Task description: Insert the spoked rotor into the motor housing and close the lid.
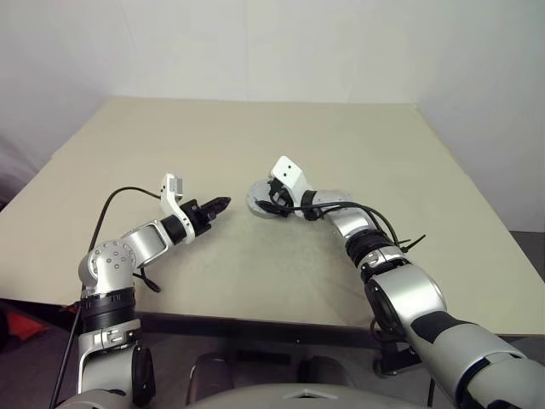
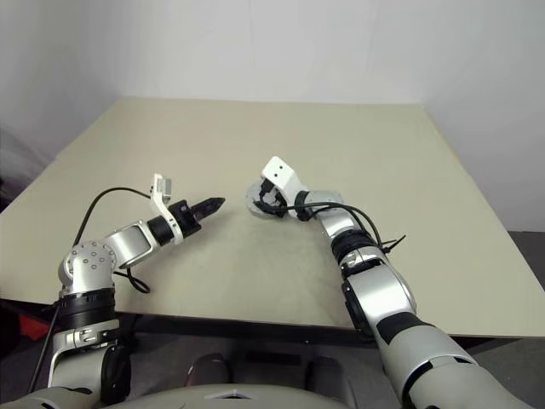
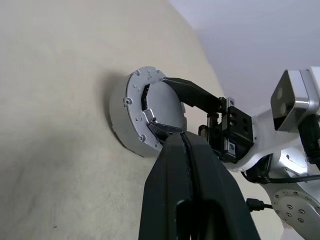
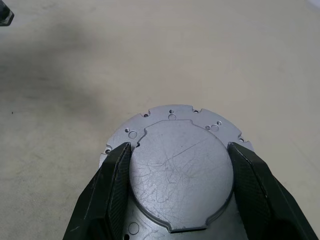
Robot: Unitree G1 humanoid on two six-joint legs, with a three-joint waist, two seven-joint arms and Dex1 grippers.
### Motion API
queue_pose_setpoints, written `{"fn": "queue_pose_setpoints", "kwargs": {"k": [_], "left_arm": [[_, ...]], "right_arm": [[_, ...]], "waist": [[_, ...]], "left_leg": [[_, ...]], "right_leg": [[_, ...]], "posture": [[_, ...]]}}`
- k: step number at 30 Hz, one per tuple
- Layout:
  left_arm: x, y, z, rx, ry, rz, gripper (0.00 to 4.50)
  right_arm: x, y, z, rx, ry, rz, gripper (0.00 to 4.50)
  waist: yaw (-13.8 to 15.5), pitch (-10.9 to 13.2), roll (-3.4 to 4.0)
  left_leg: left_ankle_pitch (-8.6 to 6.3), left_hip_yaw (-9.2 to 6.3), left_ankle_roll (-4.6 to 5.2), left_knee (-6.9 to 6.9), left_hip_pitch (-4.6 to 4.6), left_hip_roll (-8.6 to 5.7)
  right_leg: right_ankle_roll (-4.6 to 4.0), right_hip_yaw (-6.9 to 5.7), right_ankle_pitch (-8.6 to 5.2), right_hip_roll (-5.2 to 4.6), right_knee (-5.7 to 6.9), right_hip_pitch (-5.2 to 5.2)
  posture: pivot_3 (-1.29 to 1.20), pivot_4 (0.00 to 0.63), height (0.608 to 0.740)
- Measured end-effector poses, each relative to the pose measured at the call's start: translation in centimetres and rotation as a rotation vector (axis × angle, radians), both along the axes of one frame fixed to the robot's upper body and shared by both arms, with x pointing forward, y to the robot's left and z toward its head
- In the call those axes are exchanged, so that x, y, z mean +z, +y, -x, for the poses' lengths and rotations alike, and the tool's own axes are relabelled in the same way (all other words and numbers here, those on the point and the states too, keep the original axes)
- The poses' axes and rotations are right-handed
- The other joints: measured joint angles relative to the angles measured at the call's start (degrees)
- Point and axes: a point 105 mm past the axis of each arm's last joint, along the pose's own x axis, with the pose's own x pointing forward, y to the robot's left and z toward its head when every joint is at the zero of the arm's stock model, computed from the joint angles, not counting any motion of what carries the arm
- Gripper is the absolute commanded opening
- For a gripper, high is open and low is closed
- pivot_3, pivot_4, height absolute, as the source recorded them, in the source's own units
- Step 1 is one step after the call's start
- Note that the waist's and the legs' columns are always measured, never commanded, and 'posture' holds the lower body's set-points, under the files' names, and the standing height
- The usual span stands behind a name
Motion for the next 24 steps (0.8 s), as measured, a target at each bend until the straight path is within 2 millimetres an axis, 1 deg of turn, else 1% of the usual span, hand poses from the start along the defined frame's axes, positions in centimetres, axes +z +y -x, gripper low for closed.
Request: {"fn": "queue_pose_setpoints", "kwargs": {"k": [7, 16, 19, 24], "left_arm": [[-0.2, -0.6, -0.7, 0.01, 0.029, 0.024, 0.0], [-0.4, -1.1, -0.7, 0.006, 0.039, 0.032, 0.0], [-0.5, -1.2, -0.6, 0.003, 0.042, 0.036, 0.0], [-0.9, -1.4, -0.3, 0.0, 0.052, 0.043, 0.0]], "right_arm": [[0.0, 0.0, 0.0, 0.001, 0.002, 0.001, 2.95], [0.2, -0.3, -0.5, -0.012, 0.019, 0.042, 2.95], [0.2, -0.6, -0.9, -0.032, 0.039, 0.061, 2.95], [0.1, -1.2, -1.4, -0.083, 0.063, 0.082, 2.95]], "waist": [[0.0, 0.0, -0.01], [0.1, 0.0, 0.02], [0.4, 0.0, 0.04], [0.7, 0.0, 0.12]], "left_leg": [[0.0, 0.0, 0.0, 0.0, -0.06, 0.0], [0.0, 0.0, 0.0, 0.0, 0.0, -0.02], [0.0, 0.01, 0.0, 0.0, -0.02, -0.07], [-0.01, 0.03, 0.01, -0.01, -0.02, -0.12]], "right_leg": [[0.0, 0.01, 0.0, 0.0, -0.01, 0.02], [0.03, 0.02, -0.01, -0.01, -0.02, 0.03], [0.37, 0.01, -0.21, -0.1, -0.02, 0.05], [0.45, 0.0, -0.26, -0.2, -0.12, 0.28]], "posture": [[0.0, 0.0, 0.74], [0.0, 0.0, 0.74], [0.0, 0.0, 0.74], [0.0, 0.0, 0.74]]}}
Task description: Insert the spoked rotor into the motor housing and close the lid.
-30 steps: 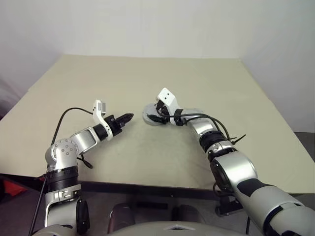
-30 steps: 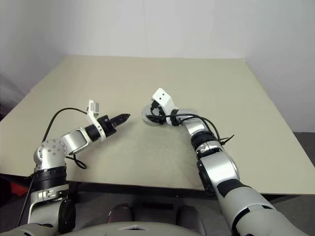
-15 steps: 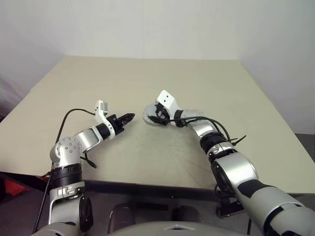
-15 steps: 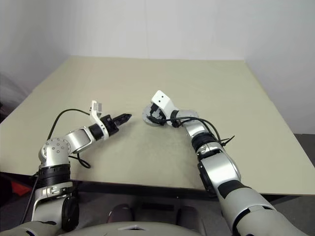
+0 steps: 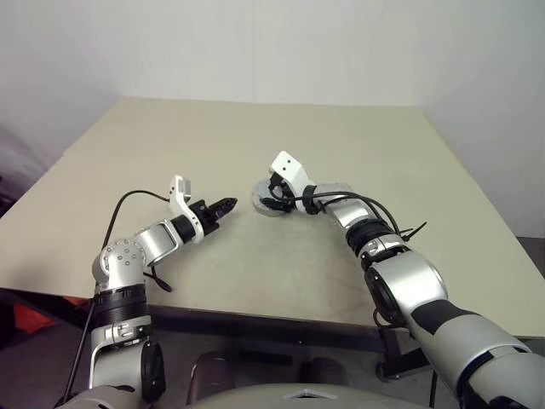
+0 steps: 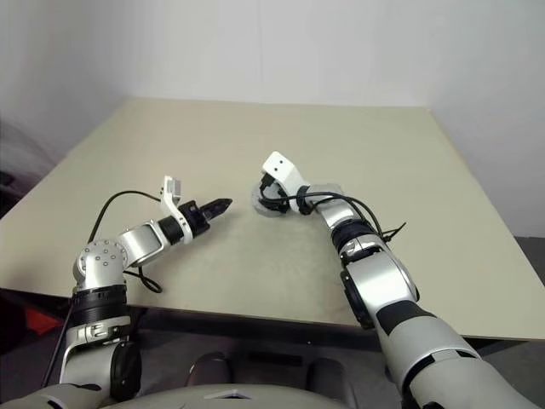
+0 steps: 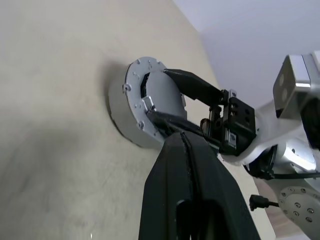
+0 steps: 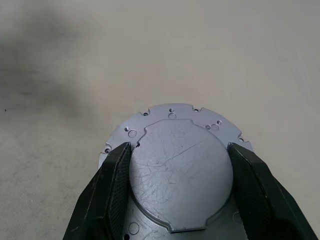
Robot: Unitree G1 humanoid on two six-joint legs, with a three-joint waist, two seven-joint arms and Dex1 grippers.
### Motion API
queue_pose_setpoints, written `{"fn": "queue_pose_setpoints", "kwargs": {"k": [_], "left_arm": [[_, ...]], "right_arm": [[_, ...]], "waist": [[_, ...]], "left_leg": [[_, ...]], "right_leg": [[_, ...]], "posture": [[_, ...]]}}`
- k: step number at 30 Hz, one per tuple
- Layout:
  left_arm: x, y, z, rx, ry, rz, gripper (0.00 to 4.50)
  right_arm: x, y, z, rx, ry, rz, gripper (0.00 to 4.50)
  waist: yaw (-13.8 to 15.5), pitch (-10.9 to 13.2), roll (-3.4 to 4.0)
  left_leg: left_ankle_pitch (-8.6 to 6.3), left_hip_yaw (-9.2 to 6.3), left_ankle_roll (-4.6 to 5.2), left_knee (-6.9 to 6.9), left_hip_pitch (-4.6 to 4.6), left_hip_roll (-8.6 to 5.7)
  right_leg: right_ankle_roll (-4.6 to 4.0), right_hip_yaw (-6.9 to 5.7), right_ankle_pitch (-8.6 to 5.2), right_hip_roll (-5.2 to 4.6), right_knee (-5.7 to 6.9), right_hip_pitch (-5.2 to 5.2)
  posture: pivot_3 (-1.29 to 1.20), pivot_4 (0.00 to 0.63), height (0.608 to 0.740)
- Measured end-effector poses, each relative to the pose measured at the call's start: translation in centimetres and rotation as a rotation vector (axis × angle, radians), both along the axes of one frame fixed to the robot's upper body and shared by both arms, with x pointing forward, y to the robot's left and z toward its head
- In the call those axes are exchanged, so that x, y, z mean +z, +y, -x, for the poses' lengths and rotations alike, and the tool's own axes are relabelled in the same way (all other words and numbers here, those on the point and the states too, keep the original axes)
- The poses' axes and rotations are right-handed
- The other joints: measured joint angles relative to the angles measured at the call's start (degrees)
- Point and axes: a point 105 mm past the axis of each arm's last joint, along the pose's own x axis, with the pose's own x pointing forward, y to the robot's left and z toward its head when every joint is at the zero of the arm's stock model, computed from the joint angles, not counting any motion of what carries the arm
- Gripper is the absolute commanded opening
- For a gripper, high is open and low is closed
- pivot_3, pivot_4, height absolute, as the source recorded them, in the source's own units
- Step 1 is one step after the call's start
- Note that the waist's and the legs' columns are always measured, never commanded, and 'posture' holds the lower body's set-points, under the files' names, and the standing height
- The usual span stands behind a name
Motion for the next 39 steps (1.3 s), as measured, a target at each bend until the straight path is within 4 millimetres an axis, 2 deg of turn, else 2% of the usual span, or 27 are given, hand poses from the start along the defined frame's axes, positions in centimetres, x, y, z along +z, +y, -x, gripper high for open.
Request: {"fn": "queue_pose_setpoints", "kwargs": {"k": [10, 15, 19, 27, 29, 39], "left_arm": [[-0.1, -0.4, 0.6, -0.01, 0.001, 0.009, 0.0], [-0.1, -0.4, 0.6, -0.01, 0.0, 0.007, 0.0], [-0.1, -0.7, 0.7, -0.018, 0.0, 0.003, 0.0], [0.0, -0.7, 0.7, -0.025, -0.002, 0.0, 0.0], [0.0, -0.7, 0.7, -0.024, -0.002, -0.003, 0.0], [0.7, -0.2, -0.1, 0.012, -0.008, 0.015, 0.0]], "right_arm": [[0.0, -1.3, -0.5, -0.101, 0.107, -0.067, 2.95], [0.5, -1.4, -0.3, -0.105, 0.206, -0.174, 2.95], [1.1, -1.0, -0.2, -0.094, 0.258, -0.242, 2.95], [0.5, -1.1, 0.3, 0.015, 0.146, -0.076, 2.95], [0.4, -1.3, 0.4, 0.035, 0.105, -0.044, 2.95], [0.0, -1.5, 0.4, 0.041, 0.06, -0.005, 2.95]], "waist": [[0.5, 0.1, 0.18], [0.4, 0.0, 0.01], [0.3, 0.0, 0.05], [-0.1, 0.0, 0.07], [0.0, 0.0, 0.1], [0.5, 0.0, 0.11]], "left_leg": [[-0.02, -0.03, 0.02, -0.07, -0.36, -0.15], [0.0, 0.02, 0.01, -0.01, -0.47, -0.11], [0.04, 0.01, -0.05, -0.15, -0.5, 0.24], [0.04, 0.04, -0.05, -0.12, -0.36, 0.13], [0.03, 0.05, -0.04, -0.12, -0.29, 0.06], [0.02, 0.05, -0.02, -0.13, 0.03, 0.02]], "right_leg": [[0.08, -0.2, -0.04, -0.21, -0.67, 0.03], [0.08, -0.04, 0.01, -0.21, -0.19, -0.12], [-0.23, -0.06, 0.17, 0.18, -0.13, -0.23], [-0.24, 0.01, 0.07, 0.09, -0.15, -0.23], [0.11, 0.0, -0.13, 0.0, -0.16, -0.08], [0.2, 0.0, -0.19, -0.02, -0.23, 0.31]], "posture": [[0.0, 0.0, 0.74], [0.0, 0.0, 0.74], [0.0, 0.0, 0.74], [0.0, 0.0, 0.74], [0.0, 0.0, 0.74], [0.0, 0.0, 0.74]]}}
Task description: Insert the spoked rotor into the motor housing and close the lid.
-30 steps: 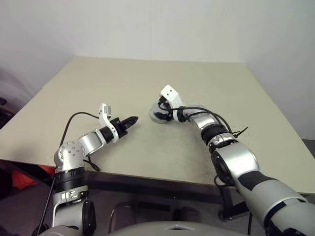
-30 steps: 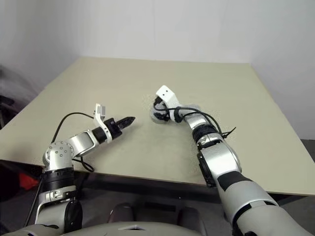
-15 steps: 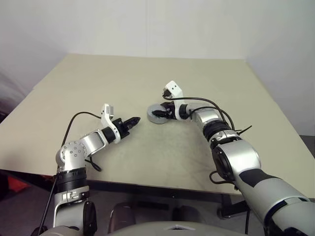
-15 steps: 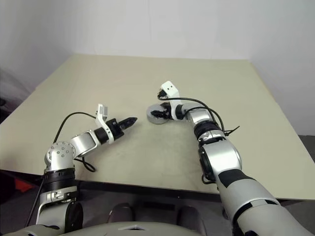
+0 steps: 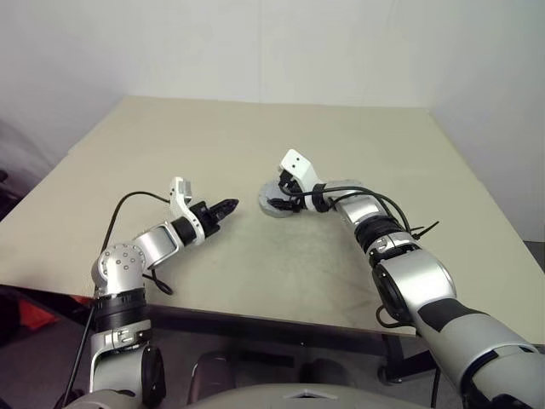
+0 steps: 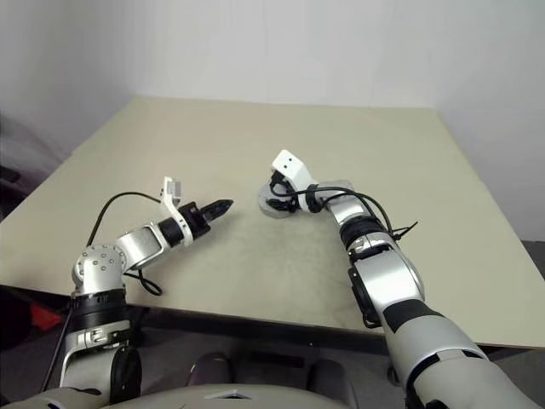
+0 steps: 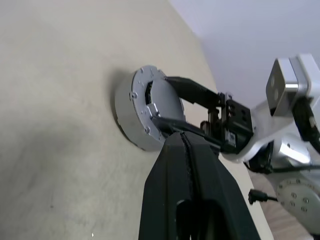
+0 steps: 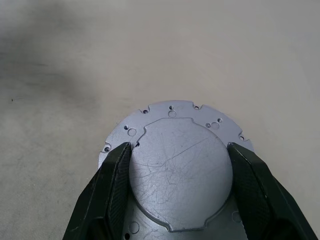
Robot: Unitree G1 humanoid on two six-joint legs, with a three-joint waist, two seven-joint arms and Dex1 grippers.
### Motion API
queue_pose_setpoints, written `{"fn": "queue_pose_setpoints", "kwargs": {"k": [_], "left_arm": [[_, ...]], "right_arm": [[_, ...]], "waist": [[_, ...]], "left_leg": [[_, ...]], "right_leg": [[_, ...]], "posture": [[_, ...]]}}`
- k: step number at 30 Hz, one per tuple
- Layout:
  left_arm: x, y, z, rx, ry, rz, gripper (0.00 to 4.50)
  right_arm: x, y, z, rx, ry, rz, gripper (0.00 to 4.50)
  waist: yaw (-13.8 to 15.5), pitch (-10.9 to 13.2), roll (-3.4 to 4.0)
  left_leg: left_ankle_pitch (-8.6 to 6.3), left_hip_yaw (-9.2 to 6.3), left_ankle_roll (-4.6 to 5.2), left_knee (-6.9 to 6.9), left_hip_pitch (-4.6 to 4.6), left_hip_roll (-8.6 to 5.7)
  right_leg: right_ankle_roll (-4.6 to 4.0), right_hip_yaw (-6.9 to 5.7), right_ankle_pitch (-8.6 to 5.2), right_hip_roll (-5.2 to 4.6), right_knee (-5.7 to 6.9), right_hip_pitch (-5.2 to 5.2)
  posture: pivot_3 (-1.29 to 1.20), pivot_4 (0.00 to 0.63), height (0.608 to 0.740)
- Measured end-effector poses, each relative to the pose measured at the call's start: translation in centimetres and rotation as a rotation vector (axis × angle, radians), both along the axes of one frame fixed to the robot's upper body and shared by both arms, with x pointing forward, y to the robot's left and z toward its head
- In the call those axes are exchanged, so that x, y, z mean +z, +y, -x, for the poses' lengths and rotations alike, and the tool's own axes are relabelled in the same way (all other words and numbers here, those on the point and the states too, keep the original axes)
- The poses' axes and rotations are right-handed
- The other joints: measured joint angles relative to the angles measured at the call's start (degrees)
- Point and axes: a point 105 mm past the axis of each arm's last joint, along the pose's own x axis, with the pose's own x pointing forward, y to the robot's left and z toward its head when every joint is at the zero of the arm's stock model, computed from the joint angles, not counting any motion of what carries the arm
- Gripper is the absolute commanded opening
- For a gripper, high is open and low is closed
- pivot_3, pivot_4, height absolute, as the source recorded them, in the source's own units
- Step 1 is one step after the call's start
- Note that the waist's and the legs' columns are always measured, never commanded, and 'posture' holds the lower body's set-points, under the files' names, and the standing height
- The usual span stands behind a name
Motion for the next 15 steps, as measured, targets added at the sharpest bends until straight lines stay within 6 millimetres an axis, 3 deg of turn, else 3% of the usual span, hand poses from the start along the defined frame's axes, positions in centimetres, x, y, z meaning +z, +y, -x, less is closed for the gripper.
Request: {"fn": "queue_pose_setpoints", "kwargs": {"k": [15], "left_arm": [[0.5, -3.7, -5.7, -0.027, 0.11, 0.063, 0.0]], "right_arm": [[0.2, 0.2, -0.1, 0.008, -0.007, 0.006, 2.95]], "waist": [[0.0, 0.0, -0.01]], "left_leg": [[0.0, -0.01, 0.0, -0.06, -0.11, -0.03]], "right_leg": [[0.01, 0.04, 0.0, 0.01, -0.03, -0.15]], "posture": [[0.0, 0.0, 0.74]]}}
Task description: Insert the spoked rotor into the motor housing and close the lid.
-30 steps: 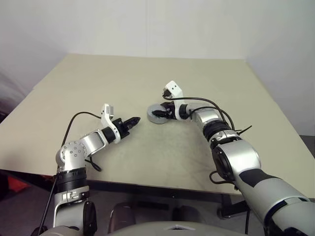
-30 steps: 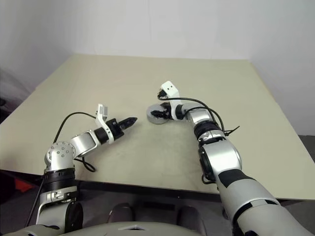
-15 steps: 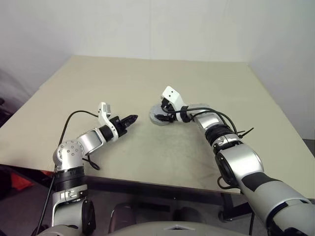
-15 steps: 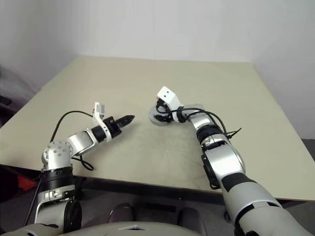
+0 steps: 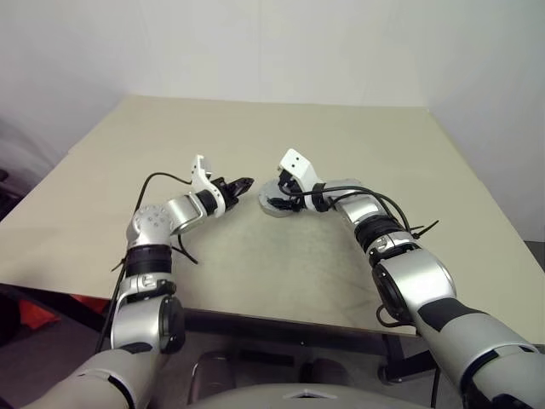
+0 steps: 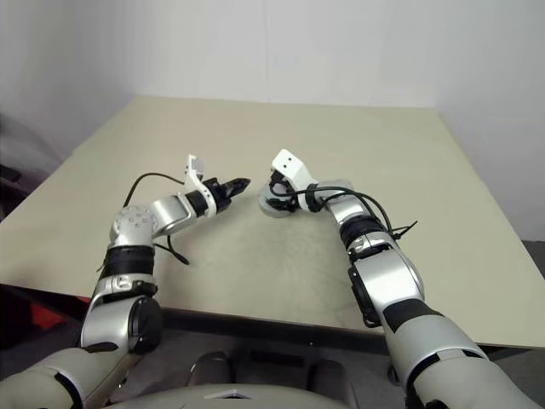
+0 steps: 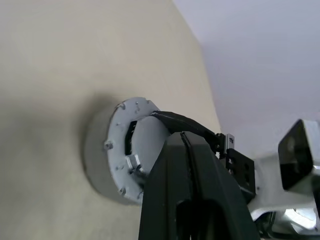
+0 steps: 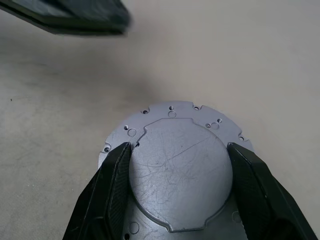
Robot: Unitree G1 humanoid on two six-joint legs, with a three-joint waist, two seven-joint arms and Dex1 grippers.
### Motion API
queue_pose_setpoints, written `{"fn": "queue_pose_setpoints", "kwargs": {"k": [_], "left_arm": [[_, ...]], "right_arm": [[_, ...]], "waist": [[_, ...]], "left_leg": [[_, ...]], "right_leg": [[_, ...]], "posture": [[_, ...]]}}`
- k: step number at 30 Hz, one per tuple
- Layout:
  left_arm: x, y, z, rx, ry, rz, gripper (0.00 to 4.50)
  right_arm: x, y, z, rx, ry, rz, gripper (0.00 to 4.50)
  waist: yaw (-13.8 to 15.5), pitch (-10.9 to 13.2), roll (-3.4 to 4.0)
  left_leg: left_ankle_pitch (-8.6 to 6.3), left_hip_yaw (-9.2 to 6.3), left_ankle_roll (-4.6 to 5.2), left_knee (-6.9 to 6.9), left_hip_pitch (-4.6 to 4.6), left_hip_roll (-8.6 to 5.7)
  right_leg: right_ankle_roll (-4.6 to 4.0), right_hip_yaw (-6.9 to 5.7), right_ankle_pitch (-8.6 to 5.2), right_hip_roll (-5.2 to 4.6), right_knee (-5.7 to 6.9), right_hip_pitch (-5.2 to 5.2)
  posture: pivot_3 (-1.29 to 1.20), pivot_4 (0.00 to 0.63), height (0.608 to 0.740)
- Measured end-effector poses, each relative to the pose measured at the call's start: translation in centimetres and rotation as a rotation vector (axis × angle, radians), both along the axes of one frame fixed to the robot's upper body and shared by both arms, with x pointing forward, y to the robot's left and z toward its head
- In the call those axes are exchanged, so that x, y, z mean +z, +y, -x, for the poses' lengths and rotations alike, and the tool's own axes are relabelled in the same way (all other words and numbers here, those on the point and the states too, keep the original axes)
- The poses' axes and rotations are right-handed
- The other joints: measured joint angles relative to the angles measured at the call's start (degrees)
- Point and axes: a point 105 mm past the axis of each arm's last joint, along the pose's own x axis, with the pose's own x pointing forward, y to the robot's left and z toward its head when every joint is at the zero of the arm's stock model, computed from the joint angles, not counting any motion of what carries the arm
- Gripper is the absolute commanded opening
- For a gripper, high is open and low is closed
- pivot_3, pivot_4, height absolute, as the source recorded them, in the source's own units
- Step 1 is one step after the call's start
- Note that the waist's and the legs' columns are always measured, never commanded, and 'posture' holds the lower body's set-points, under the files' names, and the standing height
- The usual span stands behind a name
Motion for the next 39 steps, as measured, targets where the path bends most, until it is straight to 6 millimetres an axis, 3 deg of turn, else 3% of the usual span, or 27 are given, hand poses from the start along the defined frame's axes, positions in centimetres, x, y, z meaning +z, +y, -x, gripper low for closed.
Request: {"fn": "queue_pose_setpoints", "kwargs": {"k": [13, 39], "left_arm": [[-0.8, -3.0, -1.5, -0.064, 0.11, -0.026, 0.0], [-2.2, -2.9, -1.3, -0.052, 0.217, -0.057, 0.0]], "right_arm": [[0.3, -0.1, 0.1, 0.001, 0.052, -0.04, 2.95], [0.8, 0.0, 0.3, 0.005, 0.092, -0.064, 2.95]], "waist": [[0.1, 0.0, 0.01], [0.0, 0.1, 0.03]], "left_leg": [[0.01, 0.01, -0.01, -0.17, -0.18, 0.0], [0.02, 0.05, 0.0, -0.26, -0.36, 0.04]], "right_leg": [[-0.16, 0.0, 0.09, 0.0, 0.0, -0.18], [-0.46, -0.02, 0.06, 0.03, -0.03, -0.4]], "posture": [[0.0, 0.0, 0.74], [0.0, 0.0, 0.74]]}}
